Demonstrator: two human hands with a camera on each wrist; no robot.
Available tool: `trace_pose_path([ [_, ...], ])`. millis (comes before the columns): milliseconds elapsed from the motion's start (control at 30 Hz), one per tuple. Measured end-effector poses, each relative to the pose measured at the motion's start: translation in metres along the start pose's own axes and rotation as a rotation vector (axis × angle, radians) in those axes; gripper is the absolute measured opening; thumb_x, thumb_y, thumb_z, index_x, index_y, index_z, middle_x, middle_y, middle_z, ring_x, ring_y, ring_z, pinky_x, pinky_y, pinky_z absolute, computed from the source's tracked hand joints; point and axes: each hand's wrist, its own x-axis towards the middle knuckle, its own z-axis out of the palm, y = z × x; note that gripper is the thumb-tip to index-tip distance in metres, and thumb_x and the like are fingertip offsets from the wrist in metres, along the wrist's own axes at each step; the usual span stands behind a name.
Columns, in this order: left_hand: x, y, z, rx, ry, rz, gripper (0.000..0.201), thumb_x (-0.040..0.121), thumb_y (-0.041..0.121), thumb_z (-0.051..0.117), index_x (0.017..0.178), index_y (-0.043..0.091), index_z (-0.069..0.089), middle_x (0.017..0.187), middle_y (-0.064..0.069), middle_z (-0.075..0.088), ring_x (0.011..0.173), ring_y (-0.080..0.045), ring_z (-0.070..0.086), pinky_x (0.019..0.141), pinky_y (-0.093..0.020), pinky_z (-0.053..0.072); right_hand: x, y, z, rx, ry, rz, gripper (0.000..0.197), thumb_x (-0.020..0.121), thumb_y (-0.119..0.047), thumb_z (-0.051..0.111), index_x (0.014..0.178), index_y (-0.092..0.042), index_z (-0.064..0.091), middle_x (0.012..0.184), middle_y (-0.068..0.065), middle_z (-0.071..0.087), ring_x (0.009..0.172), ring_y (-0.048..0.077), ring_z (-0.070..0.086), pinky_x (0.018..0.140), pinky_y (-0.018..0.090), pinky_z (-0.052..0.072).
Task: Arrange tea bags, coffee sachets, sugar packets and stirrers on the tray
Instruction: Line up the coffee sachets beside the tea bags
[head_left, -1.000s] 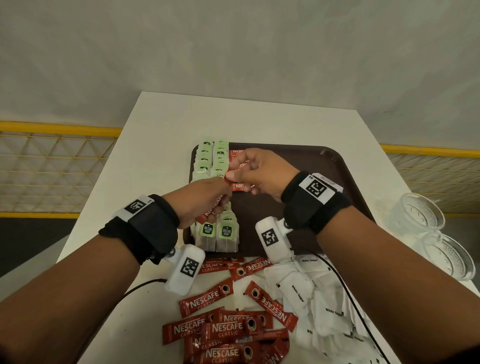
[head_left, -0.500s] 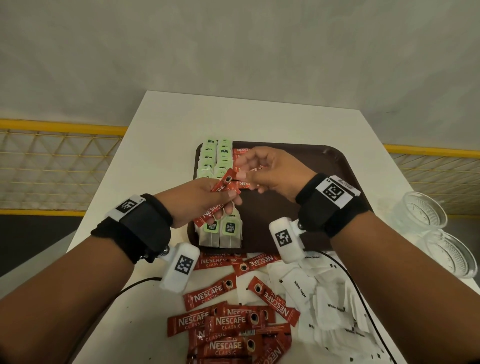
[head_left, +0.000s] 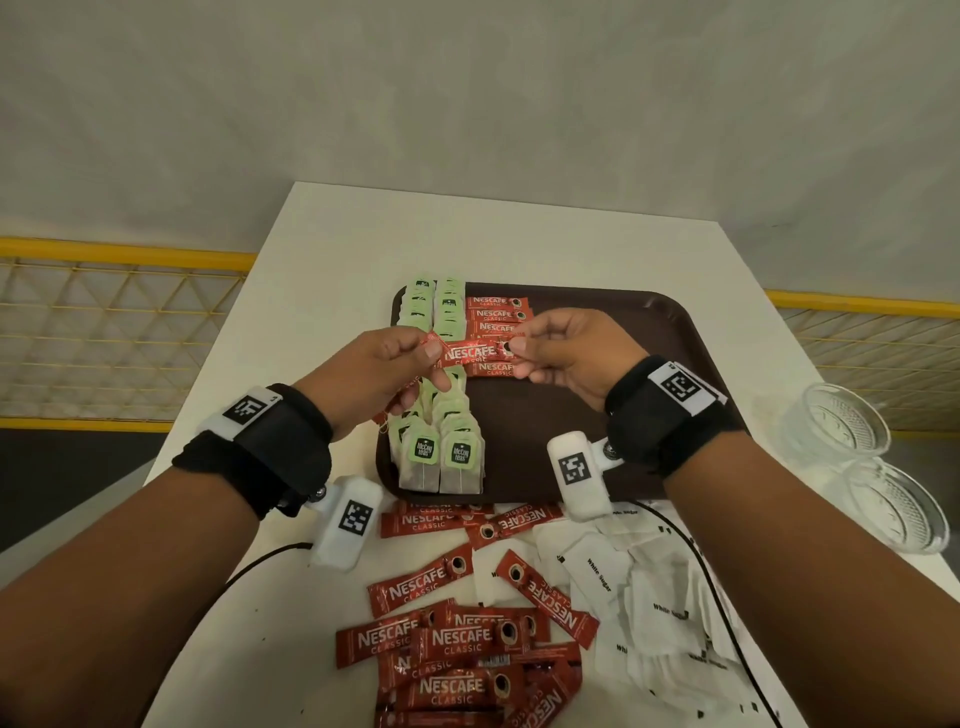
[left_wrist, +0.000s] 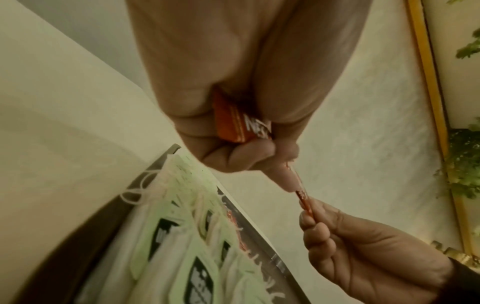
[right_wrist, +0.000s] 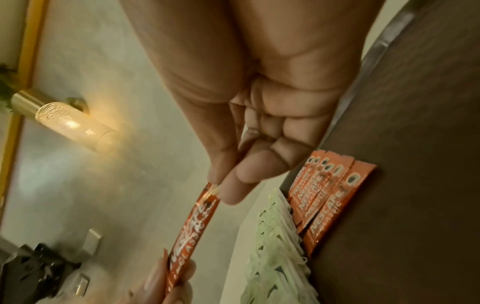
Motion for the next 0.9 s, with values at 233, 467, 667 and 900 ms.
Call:
trace_pose_path([
  [233, 0.003, -0.005, 0.001, 0.029, -0.014, 0.003, 0.025, 0.102, 0.027, 0.05, 0.105, 0.005, 0.062, 0.091, 0.002, 0.075, 0.049, -0.007, 0.045, 0.045, -0.017, 0.038, -0.003, 0.013, -0.006, 0.145, -0.008, 0.177, 0.012, 0.085, -0.004, 0.067, 0.097, -0.003, 0.066, 0.071, 0.008, 0.07, 0.06, 0.011, 0.067, 0.055, 0.018, 0.054],
  [467, 0.004, -0.006, -0.002, -0.076, 0.07, -0.167, 0.03, 0.101, 0.016, 0.038, 0.109, 0.0, 0.062, 0.092, -0.012, 0.07, 0.048, -0.009, 0.045, 0.045, -0.021, 0.038, 0.003, 0.032, -0.03, 0.01, 0.201, 0.386, 0.011, 0.088, -0.006, 0.066, 0.098, -0.003, 0.067, 0.078, 0.011, 0.069, 0.061, 0.013, 0.064, 0.053, 0.019, 0.054],
  [667, 0.003, -0.011, -0.002, -0.07, 0.054, -0.184, 0.036, 0.102, 0.015, 0.032, 0.11, -0.005, 0.061, 0.089, -0.014, 0.071, 0.053, -0.013, 0.051, 0.05, -0.024, 0.043, 0.011, 0.024, -0.016, -0.284, 0.228, 0.543, 0.014, 0.09, -0.017, 0.066, 0.1, -0.007, 0.062, 0.081, 0.005, 0.064, 0.061, 0.012, 0.057, 0.056, 0.021, 0.045],
  [900, 0.002, -0.014, -0.003, -0.058, 0.043, -0.181, 0.031, 0.103, 0.014, 0.036, 0.102, 0.004, 0.066, 0.094, -0.011, 0.062, 0.071, -0.016, 0.057, 0.058, -0.025, 0.049, 0.023, 0.022, -0.009, -0.537, 0.2, 0.572, 0.028, 0.088, -0.03, 0.069, 0.102, -0.009, 0.057, 0.077, 0.002, 0.059, 0.056, 0.012, 0.052, 0.052, 0.023, 0.041],
])
